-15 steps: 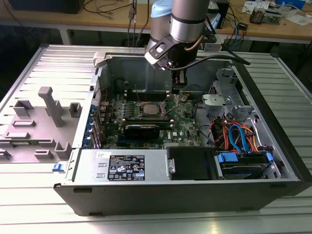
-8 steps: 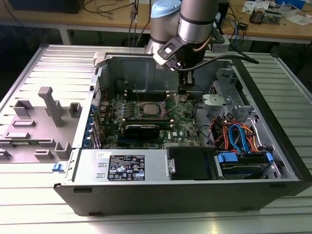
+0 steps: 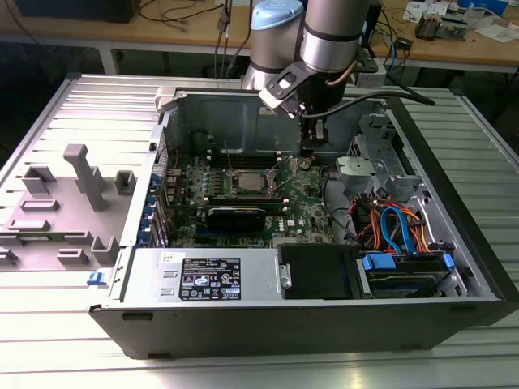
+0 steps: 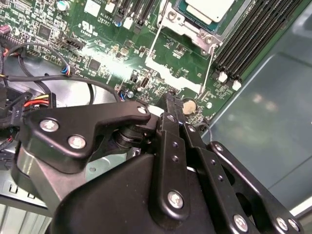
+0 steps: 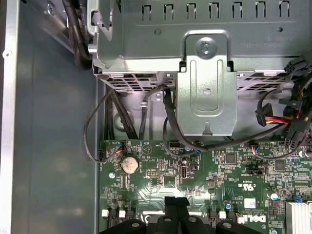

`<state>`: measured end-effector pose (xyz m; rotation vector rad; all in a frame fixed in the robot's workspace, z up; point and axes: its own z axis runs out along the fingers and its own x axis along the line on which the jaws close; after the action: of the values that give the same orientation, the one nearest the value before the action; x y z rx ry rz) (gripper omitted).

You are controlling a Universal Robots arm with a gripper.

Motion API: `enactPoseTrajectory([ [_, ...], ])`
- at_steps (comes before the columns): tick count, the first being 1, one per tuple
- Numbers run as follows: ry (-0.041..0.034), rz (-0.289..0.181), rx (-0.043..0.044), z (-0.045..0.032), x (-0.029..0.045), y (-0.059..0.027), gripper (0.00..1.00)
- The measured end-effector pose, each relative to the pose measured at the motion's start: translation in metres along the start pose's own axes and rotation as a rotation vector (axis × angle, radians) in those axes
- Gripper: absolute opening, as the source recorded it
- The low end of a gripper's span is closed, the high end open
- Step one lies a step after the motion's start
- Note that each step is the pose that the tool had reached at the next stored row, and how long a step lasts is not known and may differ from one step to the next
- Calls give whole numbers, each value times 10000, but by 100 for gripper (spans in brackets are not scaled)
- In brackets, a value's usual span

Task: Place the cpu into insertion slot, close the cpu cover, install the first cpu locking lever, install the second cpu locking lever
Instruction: 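Close the cpu cover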

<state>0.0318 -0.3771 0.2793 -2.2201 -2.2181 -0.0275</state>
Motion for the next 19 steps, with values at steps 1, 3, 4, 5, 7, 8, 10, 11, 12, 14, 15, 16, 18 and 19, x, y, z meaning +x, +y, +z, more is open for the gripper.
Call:
enactPoseTrajectory([
  [1, -1, 0, 0, 4, 2, 11, 11],
  [3, -9, -39, 0, 123, 32, 43, 11],
  [4, -6, -204, 89, 210, 34, 54, 11],
  [5, -4, -507, 122, 252, 33, 88, 11],
  [7, -3, -516, 124, 264, 33, 88, 11],
  [8, -4, -518, 126, 269, 33, 88, 11],
  [10, -4, -518, 130, 279, 33, 88, 11],
  [11, -5, -520, 133, 282, 32, 86, 11],
  [12, -8, -520, 136, 284, 32, 82, 11],
  [14, -4, -519, 135, 286, 32, 63, 11],
  [15, -3, -519, 135, 286, 32, 54, 11],
  [16, -4, -519, 136, 286, 32, 39, 11],
  [18, -2, -519, 135, 286, 32, 16, 11],
  [19, -1, -519, 136, 285, 32, 2, 11],
])
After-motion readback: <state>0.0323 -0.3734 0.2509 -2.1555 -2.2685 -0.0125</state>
